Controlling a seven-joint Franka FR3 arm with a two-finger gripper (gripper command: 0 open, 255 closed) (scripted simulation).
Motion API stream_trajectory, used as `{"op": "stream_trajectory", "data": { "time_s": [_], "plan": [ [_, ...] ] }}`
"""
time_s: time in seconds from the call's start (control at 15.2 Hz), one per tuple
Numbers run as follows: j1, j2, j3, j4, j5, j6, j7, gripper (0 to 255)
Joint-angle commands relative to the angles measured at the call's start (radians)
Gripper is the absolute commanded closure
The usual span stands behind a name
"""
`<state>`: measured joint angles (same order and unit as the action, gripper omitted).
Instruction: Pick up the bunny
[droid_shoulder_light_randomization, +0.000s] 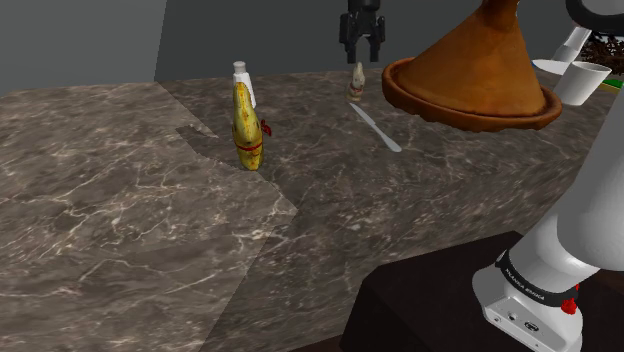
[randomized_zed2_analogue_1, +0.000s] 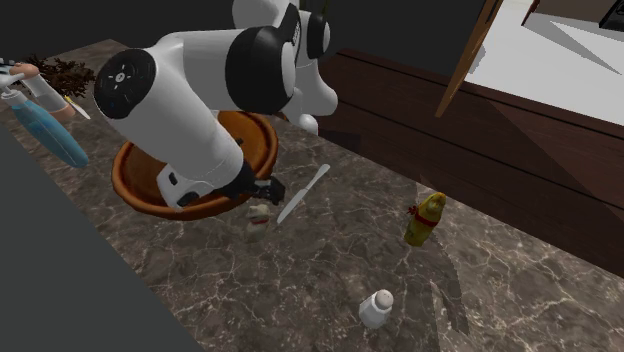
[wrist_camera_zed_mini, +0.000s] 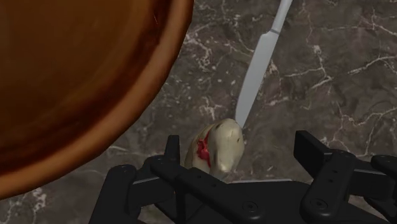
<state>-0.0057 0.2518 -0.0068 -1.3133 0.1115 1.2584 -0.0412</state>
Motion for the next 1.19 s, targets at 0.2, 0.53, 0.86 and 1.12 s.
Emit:
{"op": "stream_trajectory", "data": {
  "time_s": [0.2, 0.53, 0.86, 1.12],
  "plan": [
    [0.002, -0.017, 0.0, -0.085, -0.001, 0.068, -0.006, 0],
    [0.002, -0.018, 0.0, -0.088, -0.002, 0.069, -0.006, 255],
    [0.001, -0.019, 0.0, -0.088, -0.002, 0.069, -0.007, 255],
    [0.001, -0.007, 0.0, -0.03, 0.0, 0.023, -0.002, 255]
  ]
}}
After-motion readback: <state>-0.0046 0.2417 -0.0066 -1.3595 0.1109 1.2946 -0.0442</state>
